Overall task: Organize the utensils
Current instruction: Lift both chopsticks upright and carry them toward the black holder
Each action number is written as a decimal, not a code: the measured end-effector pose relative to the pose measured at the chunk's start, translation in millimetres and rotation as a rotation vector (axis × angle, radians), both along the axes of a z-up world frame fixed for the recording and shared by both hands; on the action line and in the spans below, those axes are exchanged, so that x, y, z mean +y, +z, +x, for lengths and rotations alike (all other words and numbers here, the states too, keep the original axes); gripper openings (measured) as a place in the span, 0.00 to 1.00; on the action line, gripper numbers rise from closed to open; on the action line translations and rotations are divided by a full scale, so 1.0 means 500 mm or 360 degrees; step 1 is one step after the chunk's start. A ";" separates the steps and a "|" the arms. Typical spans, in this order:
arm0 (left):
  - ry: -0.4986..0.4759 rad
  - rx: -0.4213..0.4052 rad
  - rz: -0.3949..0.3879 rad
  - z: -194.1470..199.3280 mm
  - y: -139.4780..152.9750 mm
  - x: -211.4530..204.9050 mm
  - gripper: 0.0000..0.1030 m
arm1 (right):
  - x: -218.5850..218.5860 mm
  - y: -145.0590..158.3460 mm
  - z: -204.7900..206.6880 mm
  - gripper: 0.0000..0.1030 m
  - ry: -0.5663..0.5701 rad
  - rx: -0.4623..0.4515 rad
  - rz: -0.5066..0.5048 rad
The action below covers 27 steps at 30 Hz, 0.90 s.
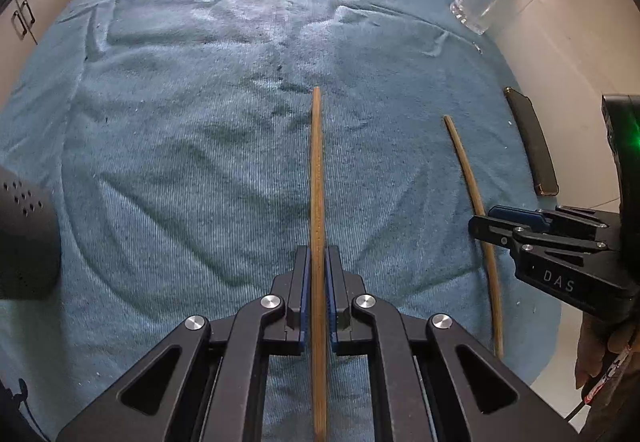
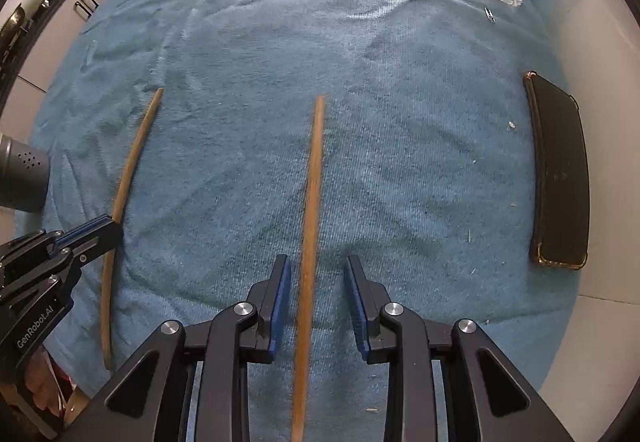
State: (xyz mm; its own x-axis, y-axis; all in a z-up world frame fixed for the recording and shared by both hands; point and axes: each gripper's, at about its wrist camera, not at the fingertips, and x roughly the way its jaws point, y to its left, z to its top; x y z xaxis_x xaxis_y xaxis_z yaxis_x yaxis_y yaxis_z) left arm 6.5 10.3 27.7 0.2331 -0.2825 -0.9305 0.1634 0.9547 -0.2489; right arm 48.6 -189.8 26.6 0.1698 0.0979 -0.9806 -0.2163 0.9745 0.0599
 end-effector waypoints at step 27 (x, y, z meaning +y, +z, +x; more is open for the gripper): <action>-0.0347 -0.0291 0.0080 -0.059 0.002 -0.070 0.66 | 0.063 0.007 -0.080 0.08 0.0046 -0.0277 0.0033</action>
State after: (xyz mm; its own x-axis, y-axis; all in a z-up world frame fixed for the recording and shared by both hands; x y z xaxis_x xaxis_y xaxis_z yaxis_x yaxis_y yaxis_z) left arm -22.8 -24.7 28.5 0.3373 -0.2992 -0.8926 0.4038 0.9025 -0.1498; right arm 8.6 -158.2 30.0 0.3334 0.1251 -0.9344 -0.2531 0.9666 0.0390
